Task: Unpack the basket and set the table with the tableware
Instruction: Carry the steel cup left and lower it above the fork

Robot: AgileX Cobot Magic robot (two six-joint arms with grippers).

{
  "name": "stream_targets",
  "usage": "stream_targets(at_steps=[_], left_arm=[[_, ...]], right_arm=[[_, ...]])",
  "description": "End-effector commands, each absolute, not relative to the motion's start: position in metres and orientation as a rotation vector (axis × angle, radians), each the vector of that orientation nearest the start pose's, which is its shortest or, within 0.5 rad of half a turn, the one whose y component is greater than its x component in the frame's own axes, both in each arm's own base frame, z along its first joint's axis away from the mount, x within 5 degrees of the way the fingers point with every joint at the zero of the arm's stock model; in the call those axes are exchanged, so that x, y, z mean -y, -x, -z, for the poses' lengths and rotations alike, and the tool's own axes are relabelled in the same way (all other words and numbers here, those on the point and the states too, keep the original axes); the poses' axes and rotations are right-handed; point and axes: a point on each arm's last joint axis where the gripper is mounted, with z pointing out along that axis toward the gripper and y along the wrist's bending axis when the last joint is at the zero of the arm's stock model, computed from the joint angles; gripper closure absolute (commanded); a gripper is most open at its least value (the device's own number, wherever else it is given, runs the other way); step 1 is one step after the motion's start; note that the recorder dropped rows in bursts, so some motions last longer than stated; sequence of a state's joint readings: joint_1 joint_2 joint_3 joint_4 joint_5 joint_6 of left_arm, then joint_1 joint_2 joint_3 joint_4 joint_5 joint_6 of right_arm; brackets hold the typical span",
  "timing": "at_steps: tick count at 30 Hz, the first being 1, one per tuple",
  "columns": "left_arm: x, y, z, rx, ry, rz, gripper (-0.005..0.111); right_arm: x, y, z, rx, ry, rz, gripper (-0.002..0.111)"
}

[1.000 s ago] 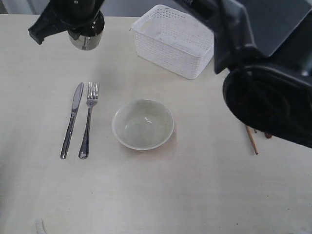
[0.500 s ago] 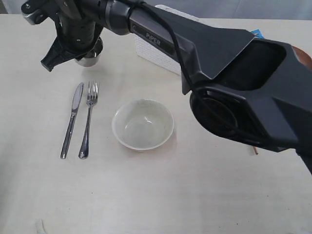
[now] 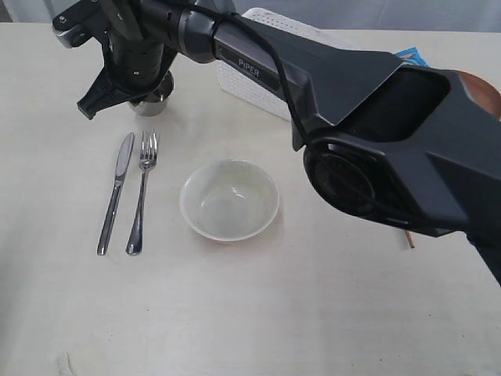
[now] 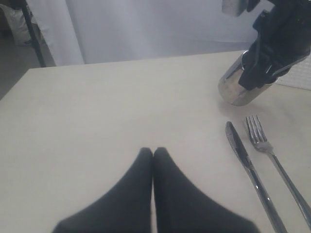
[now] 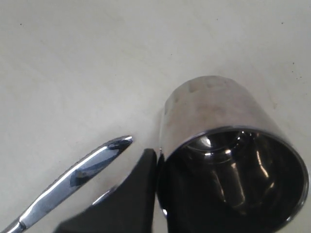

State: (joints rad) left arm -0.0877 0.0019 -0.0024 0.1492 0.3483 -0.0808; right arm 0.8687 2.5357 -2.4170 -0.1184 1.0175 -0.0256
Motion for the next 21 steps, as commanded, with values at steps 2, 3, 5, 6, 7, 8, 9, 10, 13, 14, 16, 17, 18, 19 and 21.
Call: stream_targets(at_steps=[2,3,5,6,7,8,9,10,13,14,16,17,18,19,21], left_arm=[[0.000,-0.054,-0.182,-1.824,-0.104,-0.024,0.107],[0.000,-0.054,-0.182,-1.824,-0.104,-0.024,0.107],[0.000,-0.054,-0.182,-1.824,-0.104,-0.024,0.107],[0.000,-0.054,-0.182,-1.824,-0.104,-0.024,0.107],[0.000,-0.054,-0.182,-1.824,-0.104,-0.024,0.107],[0.000,-0.054,-0.182,-1.824,-0.104,-0.024,0.107],[0.000,-0.054,-0.182,-1.824,-0.104,-0.024,0.107],[0.000,-0.054,-0.182,-1.824,-0.104,-0.024,0.107],[0.000,-0.054,-0.182,-1.824,-0.104,-0.024,0.107],[0.000,-0.054,-0.182,-1.824,-0.104,-0.024,0.107],[0.000,-0.054,-0.182,-1.824,-0.104,-0.024,0.107],[0.000,-0.054,-0.182,-1.824,-0.104,-0.024,0.107],[0.000,-0.054,-0.182,-1.824,-0.104,-0.024,0.107],[0.000,-0.054,-0.182,-1.824,-0.104,-0.024,0.107],[0.000,-0.054,-0.182,-1.824,-0.104,-0.024,0.107]], right_arm=[[-0.411,-0.366,-0.190,-2.350,1.157,-0.155,0.109],[-0.411,-0.364,-0.187,-2.360,1.181,-0.160,0.109],[-0.409,-0.365,-0.186,-2.370,1.185,-0.157,0.109],[-0.407,-0.367,-0.186,-2.374,1.179,-0.158,0.109],[-0.406,-0.368,-0.186,-2.375,1.176,-0.160,0.109],[-0.405,-0.370,-0.185,-2.379,1.170,-0.162,0.109],[-0.404,-0.370,-0.183,-2.379,1.168,-0.162,0.109],[-0.402,-0.372,-0.179,-2.385,1.167,-0.157,0.109],[-0.399,-0.374,-0.172,-2.399,1.164,-0.156,0.109],[-0.399,-0.374,-0.170,-2.401,1.166,-0.154,0.109],[-0.399,-0.375,-0.171,-2.393,1.167,-0.154,0.108],[-0.400,-0.375,-0.171,-2.387,1.163,-0.161,0.108],[-0.401,-0.375,-0.171,-2.385,1.159,-0.172,0.108],[-0.401,-0.375,-0.171,-2.386,1.159,-0.173,0.108],[-0.401,-0.375,-0.171,-2.377,1.170,-0.171,0.108]])
